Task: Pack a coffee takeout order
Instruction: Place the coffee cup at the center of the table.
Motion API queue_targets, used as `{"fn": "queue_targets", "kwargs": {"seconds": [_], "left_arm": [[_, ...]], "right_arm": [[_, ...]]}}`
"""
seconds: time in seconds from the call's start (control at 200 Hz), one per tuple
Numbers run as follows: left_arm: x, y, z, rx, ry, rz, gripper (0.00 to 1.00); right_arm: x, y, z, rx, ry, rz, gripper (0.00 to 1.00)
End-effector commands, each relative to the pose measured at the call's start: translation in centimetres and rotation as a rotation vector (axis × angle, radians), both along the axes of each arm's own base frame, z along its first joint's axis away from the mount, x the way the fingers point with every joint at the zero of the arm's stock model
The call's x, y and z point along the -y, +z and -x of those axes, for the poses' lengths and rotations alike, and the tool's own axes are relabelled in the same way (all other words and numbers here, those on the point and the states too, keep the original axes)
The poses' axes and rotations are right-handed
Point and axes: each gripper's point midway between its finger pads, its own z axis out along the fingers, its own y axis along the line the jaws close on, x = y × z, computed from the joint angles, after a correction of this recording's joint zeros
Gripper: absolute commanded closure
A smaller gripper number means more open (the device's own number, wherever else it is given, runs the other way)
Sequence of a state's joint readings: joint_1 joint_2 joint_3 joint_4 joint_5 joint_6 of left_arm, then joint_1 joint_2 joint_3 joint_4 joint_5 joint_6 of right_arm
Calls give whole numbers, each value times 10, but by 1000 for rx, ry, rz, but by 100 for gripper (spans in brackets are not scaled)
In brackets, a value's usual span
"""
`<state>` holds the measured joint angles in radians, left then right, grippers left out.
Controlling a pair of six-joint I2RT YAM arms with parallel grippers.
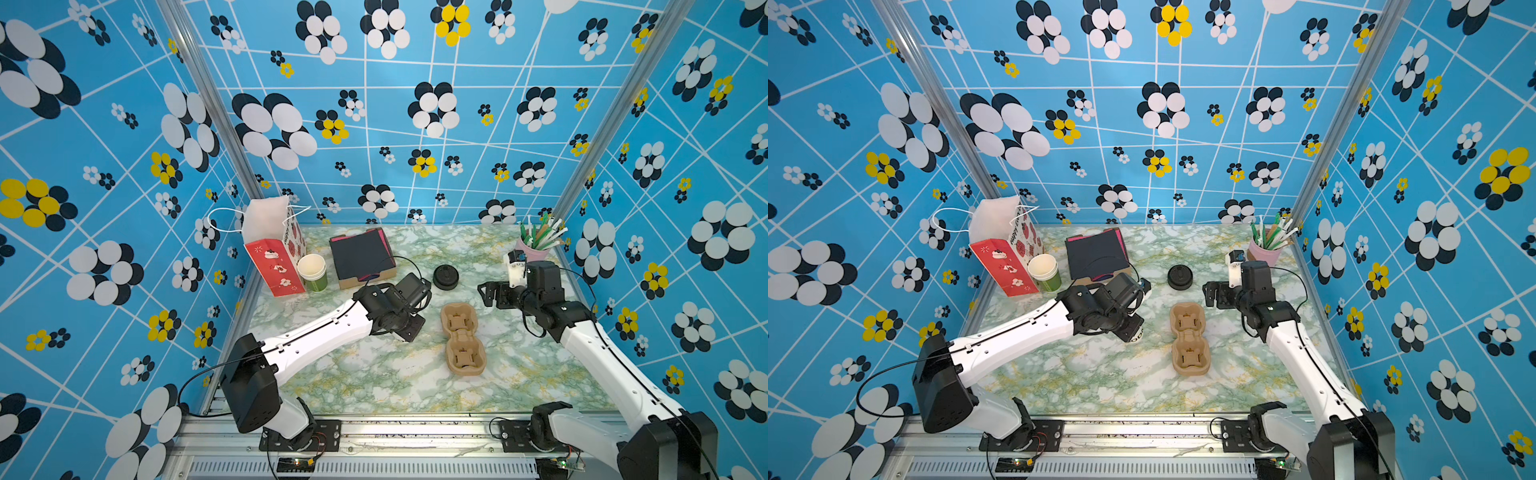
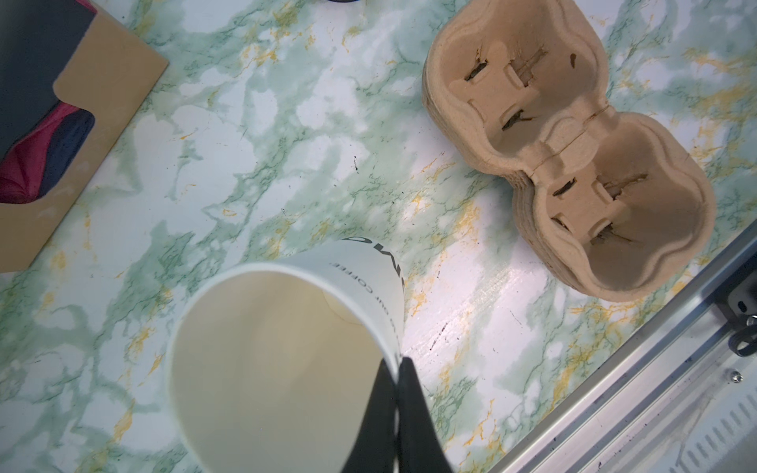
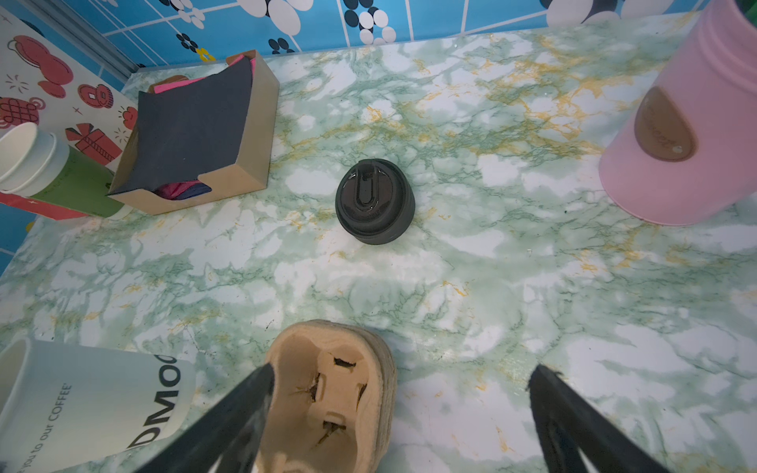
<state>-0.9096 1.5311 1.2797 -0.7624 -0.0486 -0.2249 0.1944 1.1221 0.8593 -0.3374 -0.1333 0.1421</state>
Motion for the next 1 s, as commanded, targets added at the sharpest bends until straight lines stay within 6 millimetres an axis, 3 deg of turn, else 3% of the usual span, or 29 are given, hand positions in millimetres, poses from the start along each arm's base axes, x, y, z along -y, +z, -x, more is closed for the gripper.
{"fn": "queue_targets", "kwargs": {"seconds": [0.0,0.355,0.475,0.61,0.735,0.83,0.995], "left_arm": [[3,-16,2,-5,7,-38,100],[13,-40,13,-45,-26,-96,95],[16,-38,13,-45,-32,-91,82],[20,-32,14,-45,-36,-72,60],[26,-19,11,-33,-34,-34,44],[26,2,5,11,-25,2,33],[3,41,-18,90,31,68,17]], "right_arm": [[-1,-7,6,-24,11,15,1],[-2,-10,6,-35,15,14,1],[-3,-12,7,-41,20,11,1],[-5,-11,7,-39,34,10,1],[-8,-7,6,-32,50,3,1],[-11,-4,3,-36,61,7,1],[-27,-4,-11,-50,98,51,2]]}}
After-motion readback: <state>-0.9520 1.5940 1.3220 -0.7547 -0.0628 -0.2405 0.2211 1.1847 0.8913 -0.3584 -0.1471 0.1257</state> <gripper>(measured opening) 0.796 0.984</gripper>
